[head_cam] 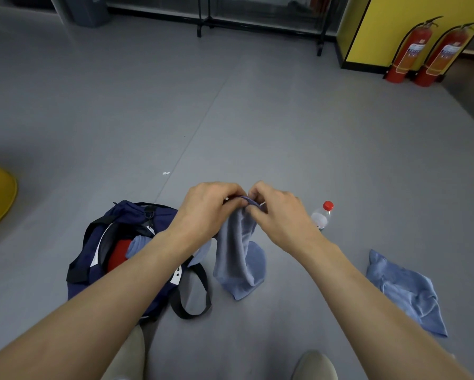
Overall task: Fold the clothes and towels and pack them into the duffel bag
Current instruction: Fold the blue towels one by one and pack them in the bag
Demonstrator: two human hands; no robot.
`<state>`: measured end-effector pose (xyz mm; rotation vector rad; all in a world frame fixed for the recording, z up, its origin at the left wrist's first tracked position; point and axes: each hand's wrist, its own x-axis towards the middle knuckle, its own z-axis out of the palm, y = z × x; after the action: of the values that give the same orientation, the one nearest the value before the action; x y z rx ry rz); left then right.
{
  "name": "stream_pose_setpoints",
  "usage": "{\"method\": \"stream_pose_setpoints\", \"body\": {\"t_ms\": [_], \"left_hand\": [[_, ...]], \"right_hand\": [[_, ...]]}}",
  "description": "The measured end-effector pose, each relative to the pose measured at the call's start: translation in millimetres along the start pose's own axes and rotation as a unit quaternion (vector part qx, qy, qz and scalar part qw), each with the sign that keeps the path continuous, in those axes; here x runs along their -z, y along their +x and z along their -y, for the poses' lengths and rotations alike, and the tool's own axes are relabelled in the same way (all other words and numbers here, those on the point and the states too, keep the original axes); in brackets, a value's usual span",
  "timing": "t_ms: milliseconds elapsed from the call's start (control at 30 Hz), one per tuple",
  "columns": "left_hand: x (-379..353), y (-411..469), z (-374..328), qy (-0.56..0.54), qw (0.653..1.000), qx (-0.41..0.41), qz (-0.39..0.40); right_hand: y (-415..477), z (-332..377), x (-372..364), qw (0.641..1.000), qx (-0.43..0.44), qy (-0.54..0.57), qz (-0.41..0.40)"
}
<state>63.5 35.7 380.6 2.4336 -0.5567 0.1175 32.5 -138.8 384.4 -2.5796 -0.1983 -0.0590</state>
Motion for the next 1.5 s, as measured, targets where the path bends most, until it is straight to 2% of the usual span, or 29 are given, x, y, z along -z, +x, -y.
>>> {"method": "stream_pose_setpoints", "body": {"t_ms": [133, 300, 433, 600, 833, 933, 1167, 1500], "left_hand": [[0, -1, 1, 0.006, 1.0, -0.005, 0.016], [4, 0, 10, 0.032, 0.999, 0.003, -0.001], [0, -3, 12, 0.023, 1.0, 0.002, -0.016], [-14, -4, 1, 0.033, 0.999, -0.013, -0.003], [-10, -4, 10, 0.108, 0.994, -0.022, 0.002], [-8, -3, 19, 0.155, 0.988, -0.002, 0.0], [-13, -1, 36, 0.164, 0.986, 0.006, -0.017], [-31, -5, 75, 0.211, 0.974, 0.084, 0.01]], "right_hand": [[1, -2, 8, 0.999, 0.001, -0.025, -0.031], [-1, -7, 23, 0.998, -0.021, -0.021, -0.064], [-3, -13, 17, 0.997, -0.073, -0.028, -0.014], [-5, -8, 4, 0.997, -0.042, 0.052, 0.033], [-5, -8, 12, 0.997, -0.026, -0.068, -0.017], [-5, -9, 21, 0.994, -0.049, -0.09, -0.025], [-10, -21, 29, 0.995, -0.072, -0.063, -0.005], [-20, -68, 24, 0.985, -0.167, -0.045, 0.009]]}}
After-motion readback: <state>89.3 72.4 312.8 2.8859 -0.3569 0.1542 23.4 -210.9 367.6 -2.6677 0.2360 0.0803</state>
